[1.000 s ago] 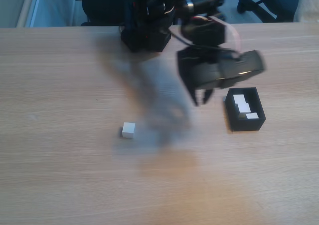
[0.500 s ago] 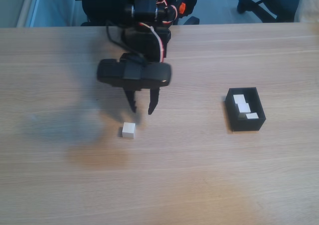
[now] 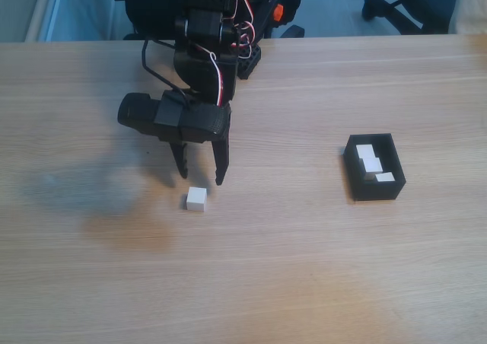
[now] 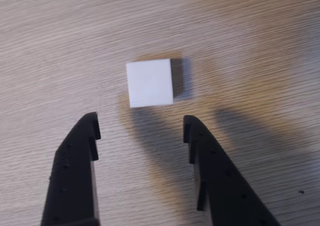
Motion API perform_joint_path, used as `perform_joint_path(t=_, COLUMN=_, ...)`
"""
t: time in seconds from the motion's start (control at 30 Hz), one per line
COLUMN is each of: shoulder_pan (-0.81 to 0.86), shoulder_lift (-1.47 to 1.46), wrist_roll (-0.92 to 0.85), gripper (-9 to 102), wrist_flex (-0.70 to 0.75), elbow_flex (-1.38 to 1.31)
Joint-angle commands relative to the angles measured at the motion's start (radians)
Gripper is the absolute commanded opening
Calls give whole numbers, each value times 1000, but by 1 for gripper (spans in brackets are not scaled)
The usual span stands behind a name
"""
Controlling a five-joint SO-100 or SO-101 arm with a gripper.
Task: Pick blocks and place them in the box.
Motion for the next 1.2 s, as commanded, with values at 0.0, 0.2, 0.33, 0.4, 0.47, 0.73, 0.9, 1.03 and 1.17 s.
perform_joint_path(t=0.0, shoulder_pan=-11, shoulder_lift=-31, wrist_roll=-9, gripper=18, wrist_flex=-41, elbow_flex=-35)
perform_joint_path(t=0.2, shoulder_pan=-12, shoulder_lift=-115, wrist_roll=-17, gripper=18, wrist_flex=-112, elbow_flex=-55)
perform_joint_path(t=0.33, shoulder_pan=-11, shoulder_lift=-169, wrist_roll=-15, gripper=18, wrist_flex=-144, elbow_flex=-80)
perform_joint_path(t=0.4, shoulder_pan=-9, shoulder_lift=-198, wrist_roll=-17, gripper=18, wrist_flex=-150, elbow_flex=-98)
perform_joint_path(t=0.47, shoulder_pan=-6, shoulder_lift=-225, wrist_roll=-14, gripper=18, wrist_flex=-155, elbow_flex=-123)
perform_joint_path(t=0.73, shoulder_pan=18, shoulder_lift=-314, wrist_roll=-28, gripper=17, wrist_flex=-176, elbow_flex=-192)
perform_joint_path(t=0.9, shoulder_pan=26, shoulder_lift=-319, wrist_roll=-41, gripper=17, wrist_flex=-167, elbow_flex=-195)
perform_joint_path(t=1.03, shoulder_pan=20, shoulder_lift=-301, wrist_roll=-54, gripper=13, wrist_flex=-153, elbow_flex=-184)
perform_joint_path(t=1.17, shoulder_pan=9, shoulder_lift=-284, wrist_roll=-66, gripper=7, wrist_flex=-135, elbow_flex=-175)
